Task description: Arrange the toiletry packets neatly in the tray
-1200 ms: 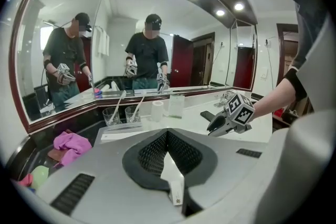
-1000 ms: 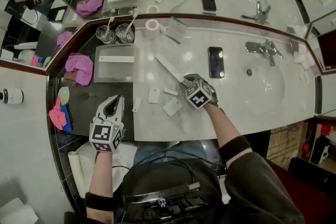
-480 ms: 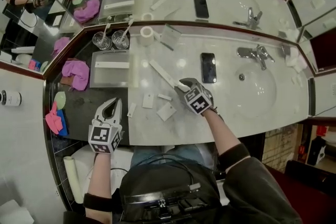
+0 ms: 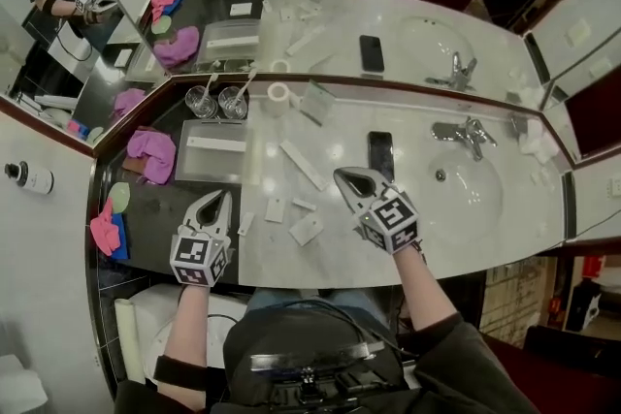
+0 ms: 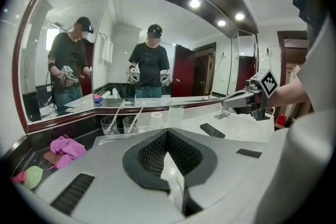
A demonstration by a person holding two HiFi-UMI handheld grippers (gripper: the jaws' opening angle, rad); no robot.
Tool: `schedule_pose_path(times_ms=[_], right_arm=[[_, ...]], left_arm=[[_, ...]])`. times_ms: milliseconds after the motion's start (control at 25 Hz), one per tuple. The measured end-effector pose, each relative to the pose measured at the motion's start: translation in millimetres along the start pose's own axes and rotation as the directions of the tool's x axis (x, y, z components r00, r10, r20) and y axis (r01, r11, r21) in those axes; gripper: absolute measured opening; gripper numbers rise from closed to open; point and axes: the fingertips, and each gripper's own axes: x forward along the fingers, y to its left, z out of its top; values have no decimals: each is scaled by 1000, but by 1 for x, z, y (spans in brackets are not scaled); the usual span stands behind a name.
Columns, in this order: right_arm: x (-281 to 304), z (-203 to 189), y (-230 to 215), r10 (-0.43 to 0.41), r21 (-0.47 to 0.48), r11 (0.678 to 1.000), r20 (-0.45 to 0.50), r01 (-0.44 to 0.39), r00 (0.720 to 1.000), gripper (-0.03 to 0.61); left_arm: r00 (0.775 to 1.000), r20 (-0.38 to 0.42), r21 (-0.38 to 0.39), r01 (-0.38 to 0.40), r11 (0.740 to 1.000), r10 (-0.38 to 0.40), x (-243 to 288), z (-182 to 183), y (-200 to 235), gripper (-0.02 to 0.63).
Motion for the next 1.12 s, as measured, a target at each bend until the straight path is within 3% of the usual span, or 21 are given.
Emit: schedule_pose_path(times_ms=[240, 600, 920, 1120], right_arm=[[-40, 21, -1, -41, 94, 995, 131, 28, 991, 17], [-46, 8, 2, -38, 123, 992, 123, 23, 992, 17], [-34, 4, 9, -5, 107, 994, 94, -5, 996, 17], [-21, 3, 16, 13, 104, 994, 68, -20, 998, 17]], left_arm=[[999, 32, -26, -14, 1000, 15, -8, 6, -4, 0], [998, 56, -15, -2, 1000, 3, -17, 10, -14, 0], [998, 45, -30, -36, 999, 37, -22, 4, -4, 0], [1000, -12, 85, -26, 996, 27, -16, 3, 7, 2]])
